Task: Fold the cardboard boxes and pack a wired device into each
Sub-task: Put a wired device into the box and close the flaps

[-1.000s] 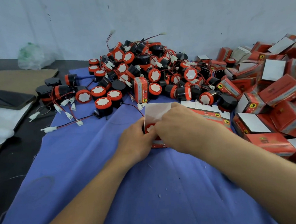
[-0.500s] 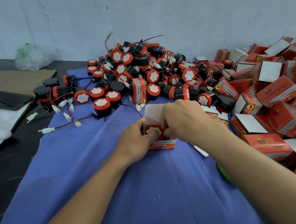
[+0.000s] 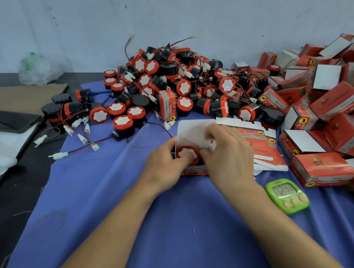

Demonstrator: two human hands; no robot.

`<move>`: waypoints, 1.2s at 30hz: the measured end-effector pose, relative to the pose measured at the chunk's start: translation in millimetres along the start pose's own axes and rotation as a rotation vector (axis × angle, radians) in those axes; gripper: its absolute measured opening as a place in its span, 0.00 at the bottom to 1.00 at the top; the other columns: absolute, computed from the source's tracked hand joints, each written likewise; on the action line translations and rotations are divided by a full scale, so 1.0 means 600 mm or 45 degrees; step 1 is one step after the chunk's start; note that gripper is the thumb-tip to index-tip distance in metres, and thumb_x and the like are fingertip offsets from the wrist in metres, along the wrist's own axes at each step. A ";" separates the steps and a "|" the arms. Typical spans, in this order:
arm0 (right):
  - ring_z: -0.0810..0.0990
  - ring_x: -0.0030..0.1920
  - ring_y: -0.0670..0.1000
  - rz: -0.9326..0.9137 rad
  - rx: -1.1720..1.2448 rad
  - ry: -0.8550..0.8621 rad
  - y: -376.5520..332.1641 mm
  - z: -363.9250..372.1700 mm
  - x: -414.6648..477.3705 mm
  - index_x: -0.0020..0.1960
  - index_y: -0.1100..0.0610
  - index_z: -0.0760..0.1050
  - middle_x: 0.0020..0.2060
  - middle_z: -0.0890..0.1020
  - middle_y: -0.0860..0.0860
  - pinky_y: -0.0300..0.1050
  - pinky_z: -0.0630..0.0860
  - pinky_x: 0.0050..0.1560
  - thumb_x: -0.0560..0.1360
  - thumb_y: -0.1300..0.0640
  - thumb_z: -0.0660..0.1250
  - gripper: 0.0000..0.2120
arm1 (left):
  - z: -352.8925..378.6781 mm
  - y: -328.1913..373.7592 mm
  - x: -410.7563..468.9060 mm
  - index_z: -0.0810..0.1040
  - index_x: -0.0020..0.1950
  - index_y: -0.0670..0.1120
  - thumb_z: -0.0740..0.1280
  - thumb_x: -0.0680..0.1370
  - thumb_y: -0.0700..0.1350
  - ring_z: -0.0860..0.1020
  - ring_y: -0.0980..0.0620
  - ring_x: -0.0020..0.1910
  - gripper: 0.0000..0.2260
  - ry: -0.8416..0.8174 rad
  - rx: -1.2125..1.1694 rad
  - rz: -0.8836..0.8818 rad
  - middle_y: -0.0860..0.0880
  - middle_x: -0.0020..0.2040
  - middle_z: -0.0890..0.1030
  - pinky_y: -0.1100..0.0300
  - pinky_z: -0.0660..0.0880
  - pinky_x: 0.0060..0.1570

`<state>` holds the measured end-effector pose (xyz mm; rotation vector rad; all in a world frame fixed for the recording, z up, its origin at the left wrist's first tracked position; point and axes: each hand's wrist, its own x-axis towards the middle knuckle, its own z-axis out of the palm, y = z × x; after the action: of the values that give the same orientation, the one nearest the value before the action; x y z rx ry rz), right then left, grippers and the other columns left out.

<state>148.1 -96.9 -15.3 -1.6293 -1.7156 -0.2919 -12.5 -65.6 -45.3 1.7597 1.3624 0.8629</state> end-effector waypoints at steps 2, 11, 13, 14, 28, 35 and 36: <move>0.72 0.42 0.54 0.121 0.108 0.023 -0.003 0.006 -0.005 0.54 0.50 0.68 0.52 0.75 0.47 0.46 0.63 0.31 0.63 0.63 0.78 0.27 | -0.002 0.002 0.001 0.81 0.58 0.62 0.67 0.75 0.61 0.81 0.62 0.51 0.13 -0.017 -0.016 -0.003 0.62 0.51 0.85 0.61 0.77 0.50; 0.72 0.35 0.53 0.668 0.405 -0.402 0.015 0.011 -0.018 0.35 0.51 0.70 0.32 0.75 0.47 0.46 0.60 0.32 0.78 0.58 0.62 0.13 | -0.002 0.012 -0.015 0.81 0.61 0.61 0.71 0.79 0.53 0.82 0.60 0.53 0.11 -0.048 -0.051 0.055 0.61 0.53 0.85 0.60 0.79 0.53; 0.73 0.36 0.55 0.670 0.388 -0.405 0.016 0.014 -0.019 0.36 0.52 0.72 0.32 0.77 0.47 0.46 0.61 0.32 0.78 0.58 0.62 0.12 | 0.012 0.024 -0.028 0.77 0.61 0.64 0.70 0.76 0.50 0.82 0.61 0.51 0.16 0.062 -0.067 0.134 0.63 0.51 0.84 0.67 0.78 0.47; 0.75 0.38 0.57 0.672 0.397 -0.407 0.015 0.015 -0.020 0.37 0.52 0.74 0.34 0.79 0.49 0.47 0.64 0.35 0.78 0.59 0.63 0.10 | 0.021 0.030 -0.035 0.74 0.63 0.66 0.70 0.73 0.50 0.81 0.62 0.51 0.20 0.117 -0.059 0.169 0.64 0.52 0.83 0.70 0.77 0.45; 0.72 0.31 0.47 0.950 1.509 -0.831 0.054 -0.019 -0.015 0.57 0.53 0.84 0.46 0.86 0.49 0.43 0.68 0.37 0.83 0.42 0.60 0.20 | 0.028 0.035 -0.028 0.76 0.57 0.62 0.80 0.60 0.59 0.80 0.65 0.48 0.28 0.277 -0.107 -0.049 0.62 0.49 0.83 0.71 0.75 0.40; 0.74 0.30 0.46 1.031 1.581 -0.773 0.056 -0.013 -0.017 0.58 0.56 0.83 0.41 0.84 0.52 0.48 0.69 0.42 0.82 0.61 0.66 0.09 | 0.028 0.039 -0.033 0.77 0.52 0.62 0.82 0.64 0.55 0.78 0.71 0.47 0.22 0.298 -0.150 -0.053 0.66 0.46 0.82 0.76 0.73 0.36; 0.73 0.29 0.46 0.978 1.540 -0.776 0.056 -0.011 -0.017 0.55 0.55 0.84 0.37 0.82 0.50 0.47 0.69 0.40 0.82 0.61 0.66 0.08 | 0.028 0.038 -0.033 0.76 0.52 0.63 0.82 0.64 0.56 0.79 0.70 0.46 0.22 0.291 -0.173 -0.049 0.68 0.47 0.82 0.75 0.73 0.36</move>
<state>181.2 -103.4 -27.9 -1.2606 -1.0306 1.4402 8.7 -91.4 -35.4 1.5635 1.4411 1.1354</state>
